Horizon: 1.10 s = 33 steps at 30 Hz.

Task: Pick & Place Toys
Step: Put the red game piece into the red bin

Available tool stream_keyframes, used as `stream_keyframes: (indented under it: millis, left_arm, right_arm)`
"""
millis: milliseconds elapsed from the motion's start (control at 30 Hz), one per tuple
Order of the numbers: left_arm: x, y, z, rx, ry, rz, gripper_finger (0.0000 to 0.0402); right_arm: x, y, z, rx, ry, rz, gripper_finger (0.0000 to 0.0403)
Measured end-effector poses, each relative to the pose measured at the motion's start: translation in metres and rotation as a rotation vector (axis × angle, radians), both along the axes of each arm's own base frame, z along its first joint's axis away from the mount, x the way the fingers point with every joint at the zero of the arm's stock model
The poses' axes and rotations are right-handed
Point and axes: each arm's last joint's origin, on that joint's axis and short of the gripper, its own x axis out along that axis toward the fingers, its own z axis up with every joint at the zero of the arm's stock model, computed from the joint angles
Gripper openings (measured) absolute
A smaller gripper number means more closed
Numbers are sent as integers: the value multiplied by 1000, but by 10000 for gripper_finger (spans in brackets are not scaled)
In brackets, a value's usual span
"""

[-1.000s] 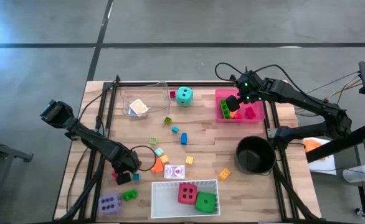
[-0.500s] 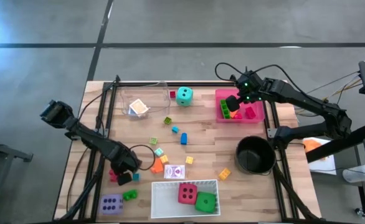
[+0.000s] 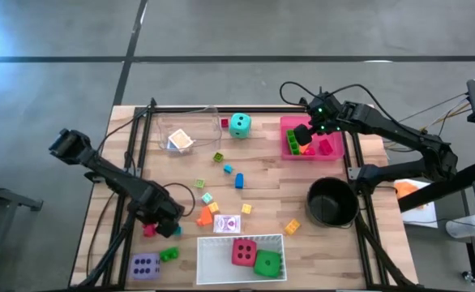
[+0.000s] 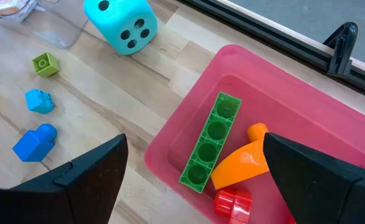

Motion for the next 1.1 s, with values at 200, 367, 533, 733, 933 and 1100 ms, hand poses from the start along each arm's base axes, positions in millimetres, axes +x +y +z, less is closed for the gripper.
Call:
stream_keyframes:
  millis: [200, 367, 533, 733, 933, 1100]
  left_arm:
    - [-3, -3, 1, 46, 78, 177, 280]
    - [-8, -2, -5, 78, 125, 241, 280]
    - [-10, -3, -10, 74, 146, 299, 280]
    - [-10, -5, -23, 25, 109, 352, 281]
    - [-15, -2, -34, 3, 125, 375, 281]
    - [-17, 1, -40, 59, 63, 372, 280]
  right_arm:
    - [0, 0, 0, 0, 0, 0, 366]
    - [0, 0, 0, 0, 0, 0, 366]
    - [0, 0, 0, 0, 0, 0, 366]
    - [0, 0, 0, 0, 0, 0, 366]
    - [0, 0, 0, 0, 0, 0, 366]
    - [0, 0, 0, 0, 0, 0, 366]
